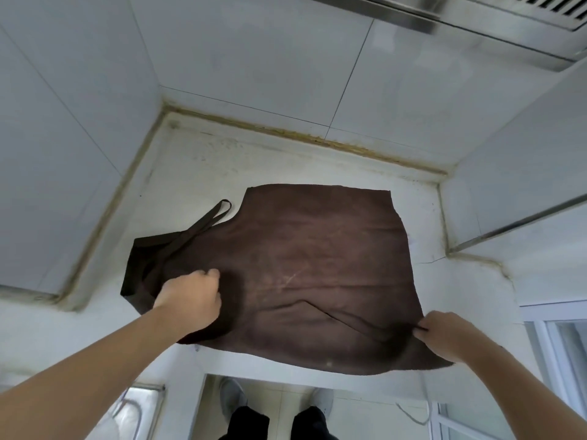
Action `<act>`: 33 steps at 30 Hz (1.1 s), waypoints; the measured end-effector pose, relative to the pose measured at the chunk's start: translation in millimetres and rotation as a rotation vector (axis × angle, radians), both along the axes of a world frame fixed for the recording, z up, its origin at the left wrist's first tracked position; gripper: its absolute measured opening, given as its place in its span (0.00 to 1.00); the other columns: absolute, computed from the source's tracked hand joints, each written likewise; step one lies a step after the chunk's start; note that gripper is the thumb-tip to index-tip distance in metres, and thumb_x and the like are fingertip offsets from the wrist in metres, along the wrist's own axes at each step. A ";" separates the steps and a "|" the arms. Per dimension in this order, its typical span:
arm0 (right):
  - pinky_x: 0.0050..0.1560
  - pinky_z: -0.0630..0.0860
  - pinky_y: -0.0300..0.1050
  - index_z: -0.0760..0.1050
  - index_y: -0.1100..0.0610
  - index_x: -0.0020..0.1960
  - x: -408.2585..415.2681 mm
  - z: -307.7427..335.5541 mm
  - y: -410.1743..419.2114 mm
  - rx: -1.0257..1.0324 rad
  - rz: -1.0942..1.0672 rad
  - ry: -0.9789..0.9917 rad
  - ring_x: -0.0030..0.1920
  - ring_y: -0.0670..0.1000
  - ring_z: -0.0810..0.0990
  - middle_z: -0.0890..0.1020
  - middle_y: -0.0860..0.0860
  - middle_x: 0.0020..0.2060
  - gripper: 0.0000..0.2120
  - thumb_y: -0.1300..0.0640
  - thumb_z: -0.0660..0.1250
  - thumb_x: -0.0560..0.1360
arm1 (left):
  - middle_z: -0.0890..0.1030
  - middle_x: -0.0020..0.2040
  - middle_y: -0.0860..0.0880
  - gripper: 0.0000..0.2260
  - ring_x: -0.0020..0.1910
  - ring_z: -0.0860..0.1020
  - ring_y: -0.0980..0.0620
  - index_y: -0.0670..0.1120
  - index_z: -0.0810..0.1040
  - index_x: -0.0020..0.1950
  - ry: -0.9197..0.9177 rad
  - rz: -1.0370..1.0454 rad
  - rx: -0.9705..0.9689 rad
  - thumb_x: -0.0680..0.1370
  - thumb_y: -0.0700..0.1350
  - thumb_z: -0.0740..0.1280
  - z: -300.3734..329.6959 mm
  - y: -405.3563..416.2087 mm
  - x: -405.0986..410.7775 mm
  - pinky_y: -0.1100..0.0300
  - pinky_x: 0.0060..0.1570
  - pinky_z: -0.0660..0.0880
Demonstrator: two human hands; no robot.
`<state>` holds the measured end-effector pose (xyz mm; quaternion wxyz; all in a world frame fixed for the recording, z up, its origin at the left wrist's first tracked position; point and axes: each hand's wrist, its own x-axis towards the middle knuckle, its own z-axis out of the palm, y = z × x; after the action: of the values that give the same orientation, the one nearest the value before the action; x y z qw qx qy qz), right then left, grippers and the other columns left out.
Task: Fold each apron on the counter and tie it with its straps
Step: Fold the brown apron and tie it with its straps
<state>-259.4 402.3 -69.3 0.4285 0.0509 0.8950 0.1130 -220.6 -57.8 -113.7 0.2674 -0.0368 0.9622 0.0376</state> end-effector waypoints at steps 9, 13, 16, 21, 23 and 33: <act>0.56 0.69 0.28 0.80 0.46 0.65 -81.7 71.0 -89.0 -0.752 -0.014 0.460 0.60 0.40 0.79 0.82 0.40 0.60 0.13 0.53 0.66 0.82 | 0.77 0.60 0.57 0.23 0.58 0.78 0.56 0.57 0.71 0.69 -0.239 0.058 0.470 0.78 0.65 0.68 -34.2 62.4 8.7 0.55 0.62 0.77; 0.55 0.71 0.33 0.67 0.47 0.76 -100.2 60.5 -106.6 -0.971 -0.417 0.790 0.61 0.41 0.78 0.76 0.41 0.65 0.29 0.46 0.71 0.79 | 0.80 0.51 0.60 0.17 0.51 0.80 0.59 0.62 0.75 0.61 -0.302 0.171 0.589 0.75 0.64 0.72 -32.2 70.6 8.3 0.60 0.54 0.77; 0.52 0.73 0.39 0.72 0.46 0.69 -71.8 12.1 -80.9 -0.709 -0.240 0.281 0.55 0.46 0.82 0.81 0.42 0.55 0.25 0.42 0.73 0.75 | 0.82 0.48 0.57 0.08 0.48 0.81 0.57 0.60 0.80 0.51 -0.293 0.233 0.697 0.75 0.59 0.74 -29.8 75.7 6.2 0.59 0.55 0.77; 0.61 0.78 0.46 0.66 0.38 0.68 -3.1 -34.3 -34.5 -0.487 0.041 -0.119 0.58 0.46 0.79 0.75 0.39 0.60 0.33 0.38 0.75 0.67 | 0.85 0.45 0.47 0.14 0.47 0.82 0.52 0.46 0.82 0.46 -0.241 0.525 1.124 0.79 0.27 0.66 -23.9 78.0 -0.2 0.54 0.56 0.76; 0.58 0.79 0.48 0.72 0.42 0.61 2.3 -37.2 -19.2 -0.430 0.083 -0.151 0.56 0.48 0.80 0.79 0.39 0.57 0.30 0.35 0.74 0.63 | 0.85 0.47 0.43 0.16 0.48 0.82 0.48 0.42 0.83 0.46 -0.242 0.662 1.265 0.79 0.25 0.61 -17.6 74.8 -2.5 0.56 0.52 0.76; 0.40 0.72 0.35 0.82 0.50 0.44 -81.3 -0.3 63.7 -0.564 -0.160 -0.168 0.43 0.45 0.84 0.85 0.41 0.38 0.08 0.51 0.77 0.67 | 0.79 0.60 0.27 0.31 0.56 0.81 0.36 0.37 0.80 0.66 -0.283 0.801 1.408 0.63 0.35 0.60 12.3 45.7 -42.1 0.45 0.60 0.74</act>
<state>-340.7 466.0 -69.6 0.5060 -0.0094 0.8456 -0.1700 -262.7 -12.1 -101.4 0.3131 -0.2055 0.5843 0.7199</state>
